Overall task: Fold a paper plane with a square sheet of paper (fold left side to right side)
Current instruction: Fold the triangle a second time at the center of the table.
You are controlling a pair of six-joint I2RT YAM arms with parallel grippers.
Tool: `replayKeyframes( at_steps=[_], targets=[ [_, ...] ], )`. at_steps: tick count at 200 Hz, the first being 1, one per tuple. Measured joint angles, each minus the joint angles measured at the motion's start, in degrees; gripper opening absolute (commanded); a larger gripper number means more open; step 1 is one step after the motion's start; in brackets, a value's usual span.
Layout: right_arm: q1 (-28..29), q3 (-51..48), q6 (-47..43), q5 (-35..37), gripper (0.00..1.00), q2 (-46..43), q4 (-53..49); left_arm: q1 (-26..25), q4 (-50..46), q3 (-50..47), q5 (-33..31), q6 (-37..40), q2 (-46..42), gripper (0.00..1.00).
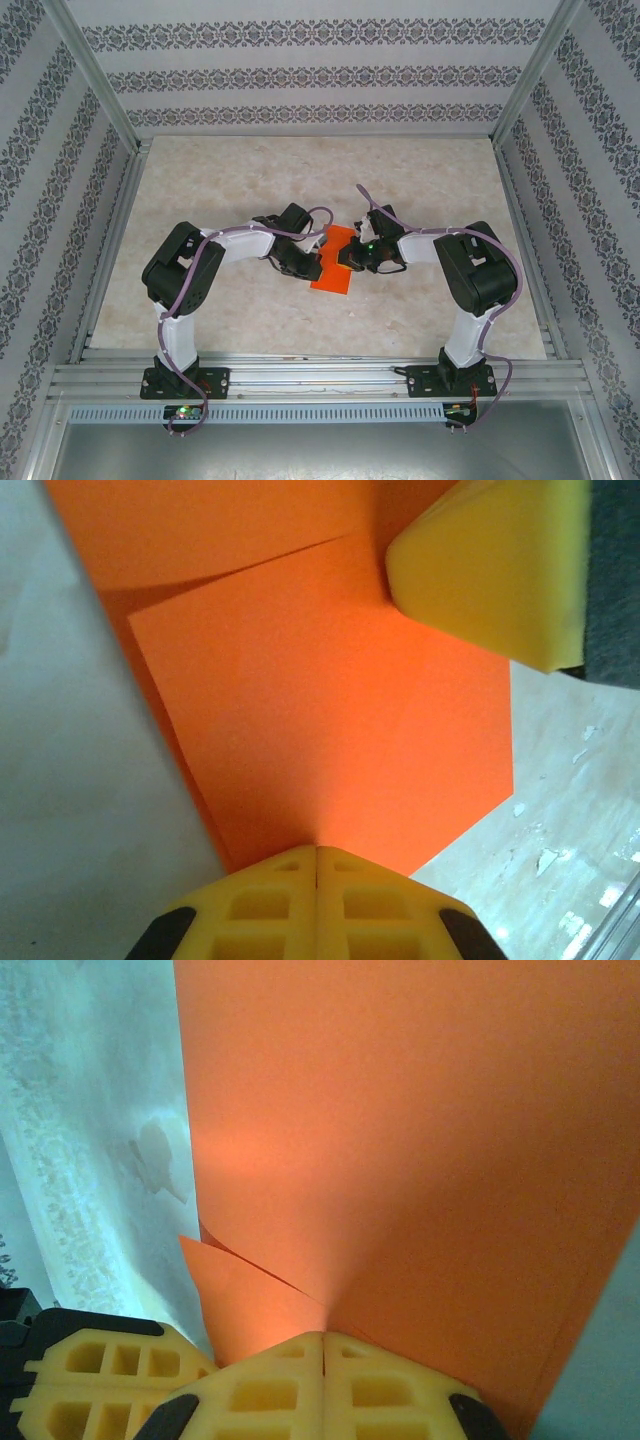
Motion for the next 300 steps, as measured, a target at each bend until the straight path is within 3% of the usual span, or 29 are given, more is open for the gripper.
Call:
replayKeyframes(
  at_steps=[172,300],
  targets=[
    [0.11,0.0,0.0,0.02,0.0,0.0,0.04,-2.49,-1.09,5.84,-0.96,1.14,4.39,0.0],
    [0.48,0.07,-0.04,-0.24,0.0,0.04,-0.04,-1.6,1.14,-9.66,-4.94,1.05,-7.78,0.0]
  ],
)
